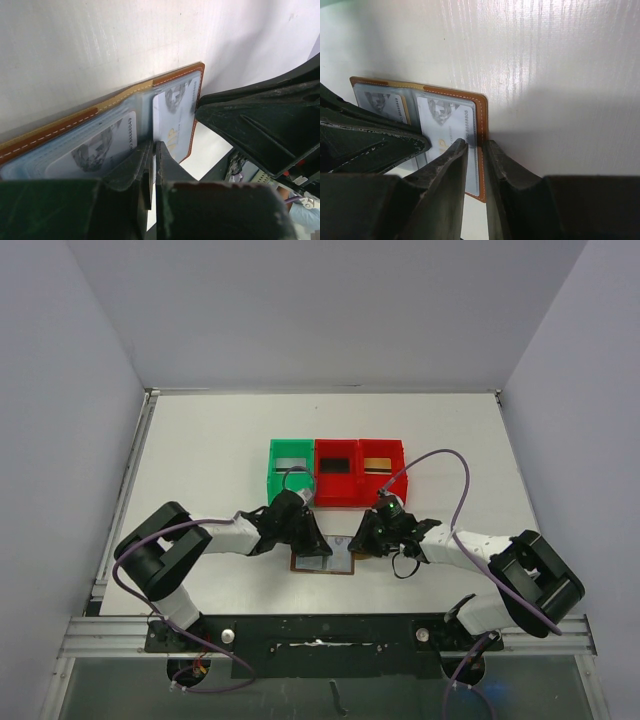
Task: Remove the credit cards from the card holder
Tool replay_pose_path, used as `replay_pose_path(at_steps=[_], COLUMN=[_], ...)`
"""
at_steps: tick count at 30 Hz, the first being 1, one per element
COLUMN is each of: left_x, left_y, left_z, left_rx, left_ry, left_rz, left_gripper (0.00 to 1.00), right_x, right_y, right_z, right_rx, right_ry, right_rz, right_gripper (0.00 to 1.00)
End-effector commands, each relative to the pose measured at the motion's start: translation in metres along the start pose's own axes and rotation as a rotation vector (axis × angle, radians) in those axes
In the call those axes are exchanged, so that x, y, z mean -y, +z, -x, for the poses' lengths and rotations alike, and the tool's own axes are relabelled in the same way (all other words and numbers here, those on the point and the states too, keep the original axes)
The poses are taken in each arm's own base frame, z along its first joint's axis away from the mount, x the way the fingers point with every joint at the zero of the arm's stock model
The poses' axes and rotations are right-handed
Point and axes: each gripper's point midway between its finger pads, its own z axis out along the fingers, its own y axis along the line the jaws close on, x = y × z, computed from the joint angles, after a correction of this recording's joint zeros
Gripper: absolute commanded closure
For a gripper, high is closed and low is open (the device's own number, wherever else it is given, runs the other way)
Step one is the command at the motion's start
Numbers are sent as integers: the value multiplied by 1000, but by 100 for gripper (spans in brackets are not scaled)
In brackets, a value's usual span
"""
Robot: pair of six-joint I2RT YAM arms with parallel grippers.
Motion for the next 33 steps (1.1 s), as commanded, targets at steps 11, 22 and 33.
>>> replay_pose_path(at_steps=[11, 22, 33], left_x=[3, 7, 9], left_y=[-10, -12, -19], left_z=[11, 11, 14], left_rx=[61, 62, 76], left_ry=[37, 47, 50], left_rz=[39, 29, 23], left_gripper=[100, 100, 100], right_x=[-2, -64, -13], right_y=[-14, -34, 9], right_z=[17, 35, 9], right_rx=[45, 66, -26], right_ry=[23, -92, -19], right_rz=[42, 230, -26], right_gripper=[77, 76, 77])
